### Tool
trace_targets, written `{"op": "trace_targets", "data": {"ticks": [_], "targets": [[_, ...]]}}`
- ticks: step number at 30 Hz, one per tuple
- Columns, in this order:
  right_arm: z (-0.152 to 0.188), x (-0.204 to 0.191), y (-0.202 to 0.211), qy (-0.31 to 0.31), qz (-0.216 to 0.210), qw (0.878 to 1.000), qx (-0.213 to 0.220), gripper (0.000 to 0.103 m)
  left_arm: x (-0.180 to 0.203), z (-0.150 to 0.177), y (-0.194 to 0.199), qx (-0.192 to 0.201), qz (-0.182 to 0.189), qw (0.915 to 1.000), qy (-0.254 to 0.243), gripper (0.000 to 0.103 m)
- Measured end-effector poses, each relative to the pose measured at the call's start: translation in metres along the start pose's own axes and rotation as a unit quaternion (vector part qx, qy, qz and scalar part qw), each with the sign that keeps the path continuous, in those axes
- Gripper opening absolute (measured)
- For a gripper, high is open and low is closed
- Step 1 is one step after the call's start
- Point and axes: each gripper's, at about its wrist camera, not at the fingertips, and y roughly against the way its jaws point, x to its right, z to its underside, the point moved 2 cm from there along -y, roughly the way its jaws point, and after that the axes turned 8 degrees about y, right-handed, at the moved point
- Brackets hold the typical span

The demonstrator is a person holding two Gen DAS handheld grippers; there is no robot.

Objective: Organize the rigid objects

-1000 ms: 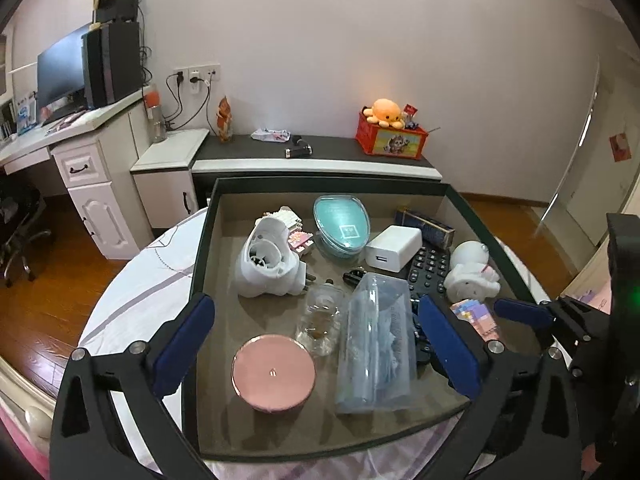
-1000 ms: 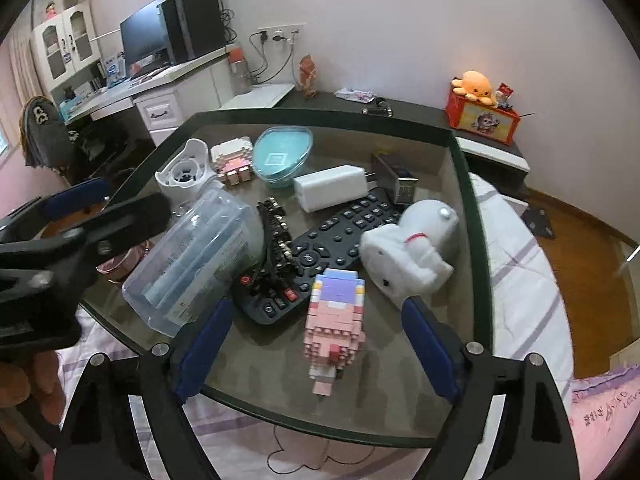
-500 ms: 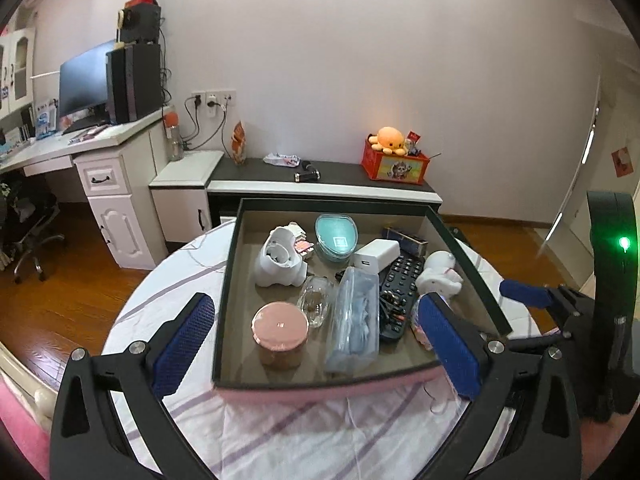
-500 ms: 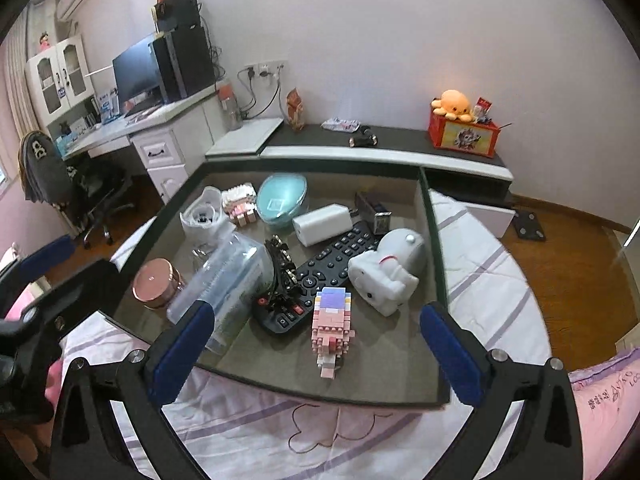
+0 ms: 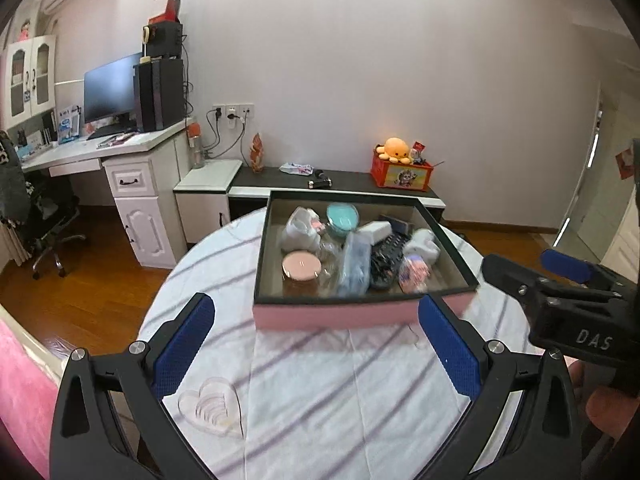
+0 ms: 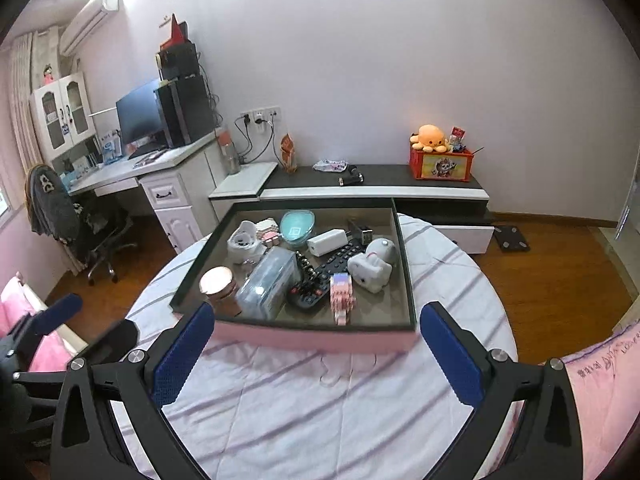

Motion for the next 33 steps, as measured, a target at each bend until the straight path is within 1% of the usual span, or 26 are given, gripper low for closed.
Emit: {"op": "trace_targets", "data": {"ticks": [3,5,10,14,18,22,25,27,30,33], "targets": [[0.014,0.001,0.021,-0.006,-0.004,1.000,0.001,0.103,-0.005,0.012,0.016,-0.004,-0.009,0.9999,0.005,0.103],[0.023,0.003,0.034,-0.010,0.004,1.000,0.003,0.103,-0.005,0.018,0.030,0.002,-0.013,0.9999,0.006,0.103],[0.038,0.004,0.077,-0.015,0.023,0.999,0.030,0.103,0.001,0.022,0.073,0.044,-0.024,0.9988,-0.002,0.103],[0.045,-0.005,0.112,-0.008,0.032,0.998,0.056,0.103,0.005,0.026,0.101,0.070,-0.029,0.9972,0.000,0.103],[0.048,-0.014,0.136,-0.003,0.039,0.997,0.072,0.103,0.006,0.035,0.125,0.075,-0.026,0.9969,0.000,0.103],[0.053,-0.023,0.161,-0.002,0.035,0.995,0.089,0.103,0.006,0.041,0.155,0.094,-0.028,0.9951,-0.004,0.103],[0.059,-0.032,0.181,0.001,0.034,0.994,0.103,0.103,0.005,0.046,0.175,0.103,-0.027,0.9943,0.002,0.103],[0.064,-0.036,0.195,0.003,0.036,0.993,0.112,0.103,0.007,0.048,0.185,0.107,-0.024,0.9940,-0.001,0.103],[0.067,-0.041,0.214,0.004,0.040,0.991,0.127,0.103,0.010,0.054,0.201,0.116,-0.030,0.9928,-0.008,0.103],[0.072,-0.046,0.231,0.009,0.044,0.989,0.139,0.103,0.012,0.058,0.213,0.115,-0.028,0.9930,-0.011,0.103]]}}
